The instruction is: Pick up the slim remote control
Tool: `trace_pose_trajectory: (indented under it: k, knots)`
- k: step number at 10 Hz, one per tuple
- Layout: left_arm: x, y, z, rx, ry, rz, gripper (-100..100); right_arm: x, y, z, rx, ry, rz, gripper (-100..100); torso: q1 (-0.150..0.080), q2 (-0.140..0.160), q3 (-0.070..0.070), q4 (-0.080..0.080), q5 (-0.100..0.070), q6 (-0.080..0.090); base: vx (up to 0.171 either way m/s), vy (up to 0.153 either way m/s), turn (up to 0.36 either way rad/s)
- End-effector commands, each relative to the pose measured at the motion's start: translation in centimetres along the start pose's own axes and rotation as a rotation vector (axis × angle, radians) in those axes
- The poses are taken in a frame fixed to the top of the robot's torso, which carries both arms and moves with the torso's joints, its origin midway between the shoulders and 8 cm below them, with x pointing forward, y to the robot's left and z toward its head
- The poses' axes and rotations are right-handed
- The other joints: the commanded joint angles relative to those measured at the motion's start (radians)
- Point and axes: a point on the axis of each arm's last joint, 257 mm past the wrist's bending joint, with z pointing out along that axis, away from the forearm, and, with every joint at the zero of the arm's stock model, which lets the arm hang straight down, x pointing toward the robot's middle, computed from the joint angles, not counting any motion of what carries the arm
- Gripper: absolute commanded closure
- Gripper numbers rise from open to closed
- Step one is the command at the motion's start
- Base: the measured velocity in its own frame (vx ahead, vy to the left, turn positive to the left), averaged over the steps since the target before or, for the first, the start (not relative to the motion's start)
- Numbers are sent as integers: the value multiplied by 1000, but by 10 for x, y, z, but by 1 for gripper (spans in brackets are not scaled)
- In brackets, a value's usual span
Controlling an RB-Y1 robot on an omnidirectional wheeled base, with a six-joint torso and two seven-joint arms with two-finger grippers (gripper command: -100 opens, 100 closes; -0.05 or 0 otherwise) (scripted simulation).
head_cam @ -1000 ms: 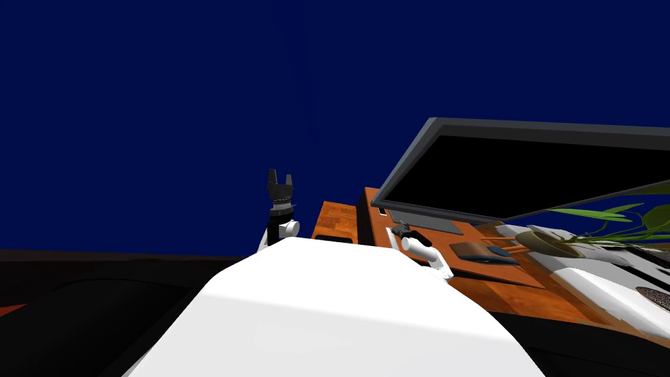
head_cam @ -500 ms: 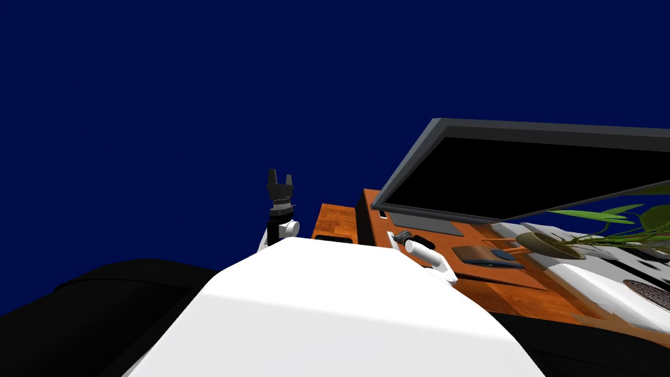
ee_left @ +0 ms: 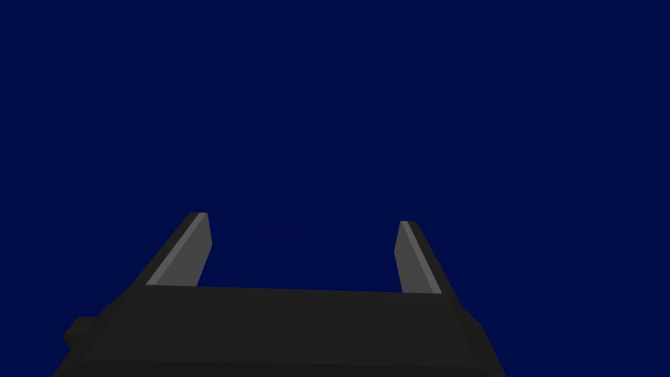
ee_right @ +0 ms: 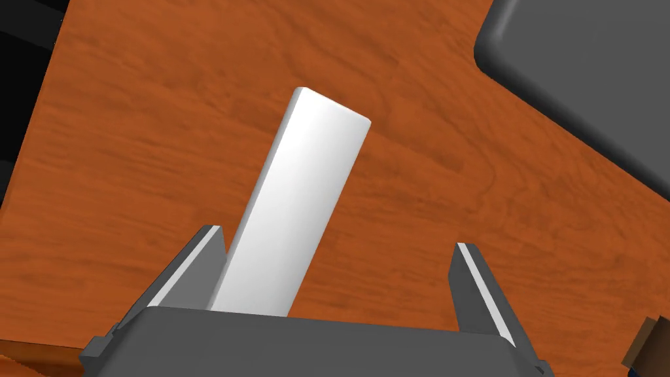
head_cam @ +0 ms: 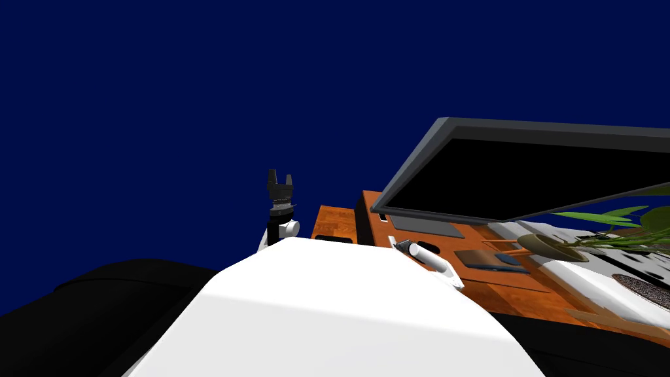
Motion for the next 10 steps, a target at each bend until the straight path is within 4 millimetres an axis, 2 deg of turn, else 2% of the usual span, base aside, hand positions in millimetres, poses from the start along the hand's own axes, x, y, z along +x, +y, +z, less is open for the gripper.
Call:
trace_pose_trajectory:
  k: [1,3,5,9,10]
  knots:
    - [0,0,0,0,0,0,0,-18,-12,6,36,-38,31,-100,0,0,0,0,0,0,105,-12,-31]
    - [0,0,0,0,0,0,0,-39,-24,8,86,-84,81,-100,-2,1,1,0,0,0,93,-28,-45]
    - [0,0,0,0,0,0,0,-69,-44,9,163,-150,171,-100,-1,1,1,0,0,0,138,-23,-72]
    - [0,0,0,0,0,0,0,-101,-70,6,252,-225,255,-100,-1,3,1,0,0,0,96,-19,-33]
    - [0,0,0,0,0,0,0,-102,-72,6,254,-228,256,-100,-1,3,2,1,0,0,68,-7,-24]
